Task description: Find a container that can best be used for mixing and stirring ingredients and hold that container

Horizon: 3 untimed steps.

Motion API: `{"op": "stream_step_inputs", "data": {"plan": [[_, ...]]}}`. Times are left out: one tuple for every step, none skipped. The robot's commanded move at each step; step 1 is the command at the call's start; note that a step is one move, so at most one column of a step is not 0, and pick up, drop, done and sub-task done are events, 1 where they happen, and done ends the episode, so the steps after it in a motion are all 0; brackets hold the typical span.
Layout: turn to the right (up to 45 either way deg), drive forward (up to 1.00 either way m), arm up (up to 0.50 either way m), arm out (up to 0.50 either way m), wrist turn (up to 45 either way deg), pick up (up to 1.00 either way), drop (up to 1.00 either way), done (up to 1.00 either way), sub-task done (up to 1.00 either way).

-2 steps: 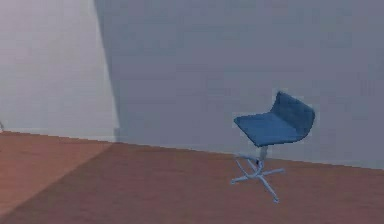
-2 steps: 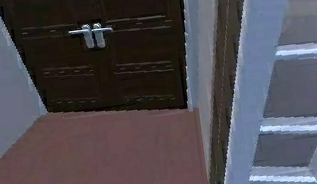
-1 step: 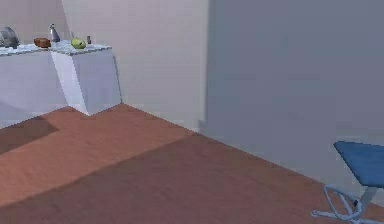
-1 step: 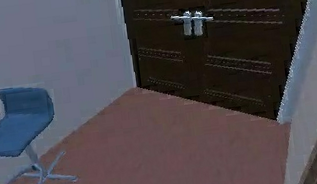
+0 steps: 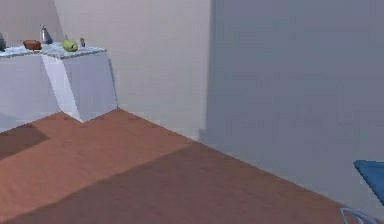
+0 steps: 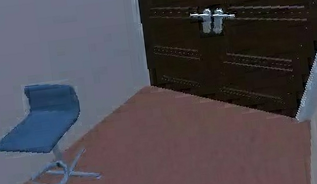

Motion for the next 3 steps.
{"op": "stream_step_inputs", "data": {"plan": [[-39.0, 0.00, 0.00, 0.00, 0.0, 0.00, 0.00, 0.00, 0.00], [0.0, 1.00, 0.00, 0.00, 0.0, 0.00, 0.00, 0.00, 0.00], [-3.0, 0.00, 0.00, 0.00, 0.0, 0.00, 0.00, 0.00, 0.00]]}}
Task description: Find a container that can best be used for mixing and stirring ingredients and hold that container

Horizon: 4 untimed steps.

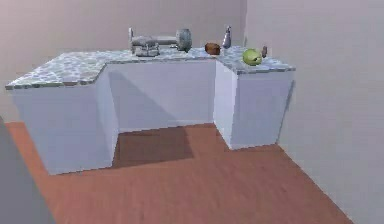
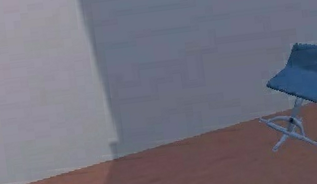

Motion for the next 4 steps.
{"op": "stream_step_inputs", "data": {"plan": [[0.0, 1.00, 0.00, 0.00, 0.0, 0.00, 0.00, 0.00, 0.00], [0.0, 0.10, 0.00, 0.00, 0.0, 0.00, 0.00, 0.00, 0.00], [-45.0, 0.00, 0.00, 0.00, 0.0, 0.00, 0.00, 0.00, 0.00], [-42.0, 0.00, 0.00, 0.00, 0.0, 0.00, 0.00, 0.00, 0.00]]}}
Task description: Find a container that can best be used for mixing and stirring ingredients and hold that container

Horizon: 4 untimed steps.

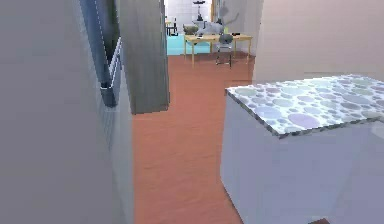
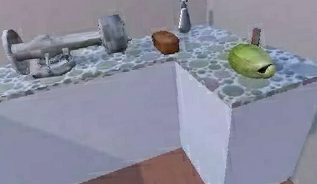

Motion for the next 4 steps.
{"op": "stream_step_inputs", "data": {"plan": [[0.0, 1.00, 0.00, 0.00, 0.0, 0.00, 0.00, 0.00, 0.00], [-9.0, 0.00, 0.00, 0.00, 0.0, 0.00, 0.00, 0.00, 0.00], [0.0, 0.35, 0.00, 0.00, 0.0, 0.00, 0.00, 0.00, 0.00], [21.0, 0.00, 0.00, 0.00, 0.0, 0.00, 0.00, 0.00, 0.00]]}}
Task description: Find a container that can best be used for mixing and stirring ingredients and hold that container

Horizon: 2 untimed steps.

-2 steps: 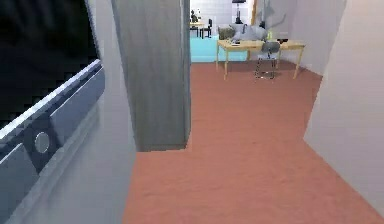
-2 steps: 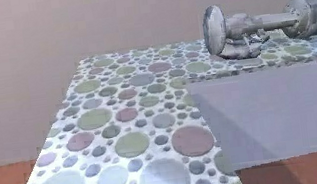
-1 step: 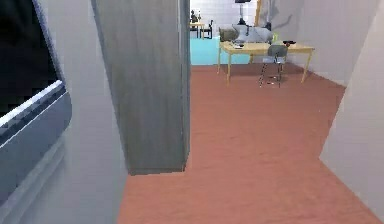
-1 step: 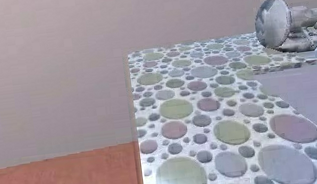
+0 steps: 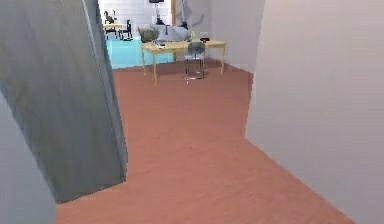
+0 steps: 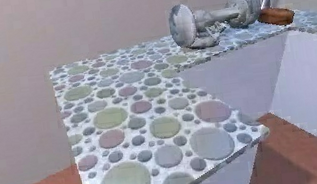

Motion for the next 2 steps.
{"op": "stream_step_inputs", "data": {"plan": [[0.0, 1.00, 0.00, 0.00, 0.0, 0.00, 0.00, 0.00, 0.00], [0.0, 1.00, 0.00, 0.00, 0.0, 0.00, 0.00, 0.00, 0.00]]}}
